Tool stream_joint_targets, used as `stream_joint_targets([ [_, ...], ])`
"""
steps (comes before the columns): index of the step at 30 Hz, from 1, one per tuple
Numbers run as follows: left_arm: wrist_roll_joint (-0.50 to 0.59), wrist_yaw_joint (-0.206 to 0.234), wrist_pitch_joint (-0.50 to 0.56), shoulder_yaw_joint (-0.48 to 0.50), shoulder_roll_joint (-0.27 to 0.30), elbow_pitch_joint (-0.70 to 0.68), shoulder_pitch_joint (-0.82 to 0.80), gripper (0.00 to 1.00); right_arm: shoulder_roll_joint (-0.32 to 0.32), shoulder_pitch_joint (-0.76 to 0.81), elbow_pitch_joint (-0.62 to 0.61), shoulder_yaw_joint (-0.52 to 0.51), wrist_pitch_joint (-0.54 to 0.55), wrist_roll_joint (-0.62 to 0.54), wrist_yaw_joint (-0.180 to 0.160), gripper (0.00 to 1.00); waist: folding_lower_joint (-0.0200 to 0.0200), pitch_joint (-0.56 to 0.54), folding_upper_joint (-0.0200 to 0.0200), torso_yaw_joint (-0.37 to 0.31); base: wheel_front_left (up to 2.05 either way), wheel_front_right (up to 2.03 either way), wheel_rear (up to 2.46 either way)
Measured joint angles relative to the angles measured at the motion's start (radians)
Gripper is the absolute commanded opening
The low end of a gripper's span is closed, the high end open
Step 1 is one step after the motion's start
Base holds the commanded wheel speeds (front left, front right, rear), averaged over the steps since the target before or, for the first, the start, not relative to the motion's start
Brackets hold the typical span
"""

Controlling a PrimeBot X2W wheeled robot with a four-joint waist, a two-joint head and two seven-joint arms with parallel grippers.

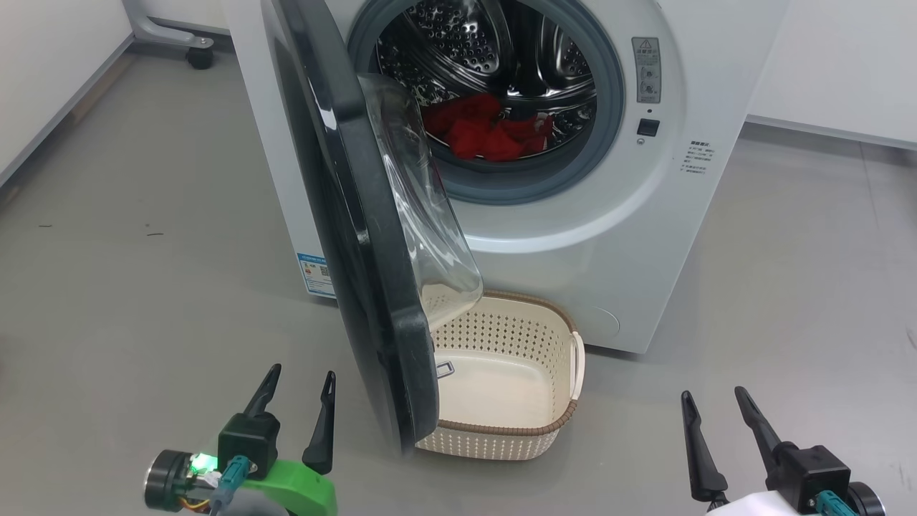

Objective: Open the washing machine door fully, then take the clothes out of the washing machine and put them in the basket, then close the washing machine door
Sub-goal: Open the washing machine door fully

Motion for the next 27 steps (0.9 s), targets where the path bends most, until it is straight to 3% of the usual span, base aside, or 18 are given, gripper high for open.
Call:
stream_joint_targets([
  [8,0.000,0.000,0.000,0.001,0.000,0.000,0.000,0.97,0.012,0.015,-0.007,-0.005,0.000,-0.013,0.000,1.00,0.0000,0.000,0.0000,0.003,0.00,0.00,0.00],
  [9,0.000,0.000,0.000,0.001,0.000,0.000,0.000,0.54,0.013,0.015,-0.008,-0.006,0.000,-0.014,0.000,1.00,0.0000,-0.001,0.0000,0.003,0.00,0.00,0.00],
  [10,0.000,0.000,0.000,0.001,0.000,0.000,0.000,0.24,0.013,0.016,-0.009,-0.007,0.000,-0.016,0.000,1.00,0.0000,-0.001,0.0000,0.004,0.00,0.00,0.00],
  [11,0.000,0.000,0.000,0.001,0.000,0.000,0.000,0.00,0.014,0.016,-0.009,-0.009,0.000,-0.021,0.000,1.00,0.0000,-0.001,0.0000,0.004,0.00,0.00,0.00],
  [27,-0.013,0.012,0.000,0.037,-0.001,-0.022,0.001,0.00,0.024,0.020,-0.015,-0.026,0.000,-0.044,0.001,1.00,0.0000,-0.006,0.0000,0.004,0.00,0.00,0.00],
])
